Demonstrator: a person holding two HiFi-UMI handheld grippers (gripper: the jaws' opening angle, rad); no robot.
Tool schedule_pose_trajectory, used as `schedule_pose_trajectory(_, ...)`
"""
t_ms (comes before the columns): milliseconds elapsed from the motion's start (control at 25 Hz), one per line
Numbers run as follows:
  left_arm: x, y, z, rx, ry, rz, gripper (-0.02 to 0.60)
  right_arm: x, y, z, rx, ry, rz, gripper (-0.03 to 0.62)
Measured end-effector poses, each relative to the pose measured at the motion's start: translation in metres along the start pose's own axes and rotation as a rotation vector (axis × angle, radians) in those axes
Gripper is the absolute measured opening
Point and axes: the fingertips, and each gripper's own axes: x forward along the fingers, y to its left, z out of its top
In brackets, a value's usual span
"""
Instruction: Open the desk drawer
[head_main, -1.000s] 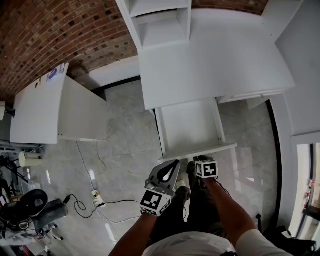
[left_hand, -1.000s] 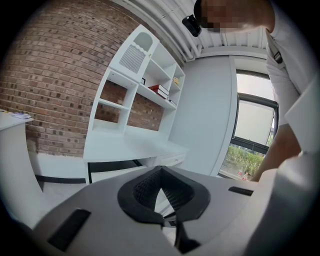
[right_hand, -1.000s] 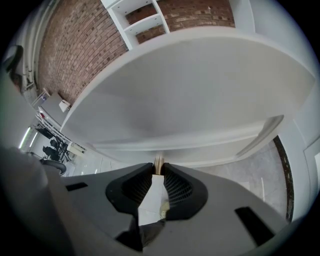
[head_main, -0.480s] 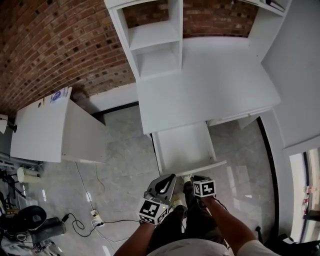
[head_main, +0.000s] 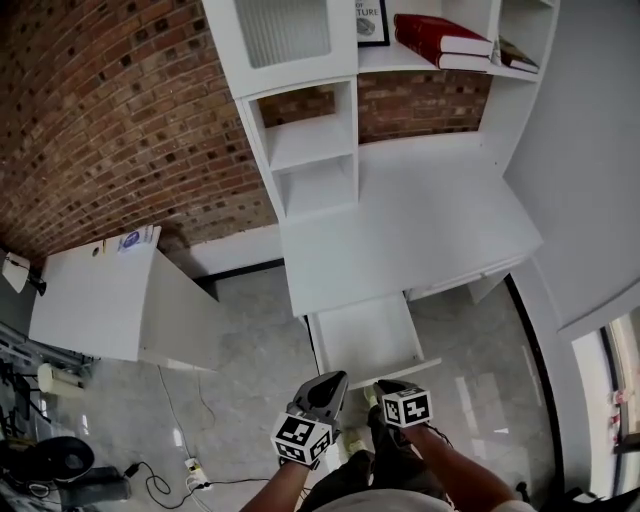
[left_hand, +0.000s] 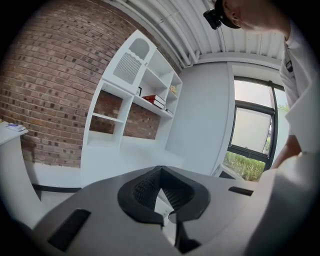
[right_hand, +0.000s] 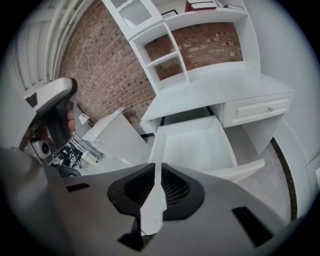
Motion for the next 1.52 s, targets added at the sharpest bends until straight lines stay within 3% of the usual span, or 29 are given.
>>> schedule_pose_trajectory(280,-0.003,-0.011,0.044,-0.036,-0.018,-0.019,0.012,-0.052,0.042,0.078,-0.090,-0.159,0.072,0.038)
schedule_pose_trajectory(560,-0.010,-0.022,0.111,-0.005,-0.076,-0.042,0.012,-0.114,0.087,0.164,-0.160,-0.371,0.129,0.035)
schedule_pose_trajectory(960,-0.022,-0.033,0.184,0.052,-0.145,-0.028,0.012,-0.202,0.127,0.250,-0.203,-0.622,0.182,0.026)
schedule_pose_trajectory(1280,-0.034,-0.045,0.232,0.091,-0.239,-0.029,0.012,-0.247,0.152,0.283,-0.302,-0.741,0.177,0.018)
schedule_pose_trajectory(1520,-0.036,-0.046,0.242,0.113,-0.262,-0.025,0.012,-0.253,0.160,0.291,-0.326,-0.770,0.180,0.017)
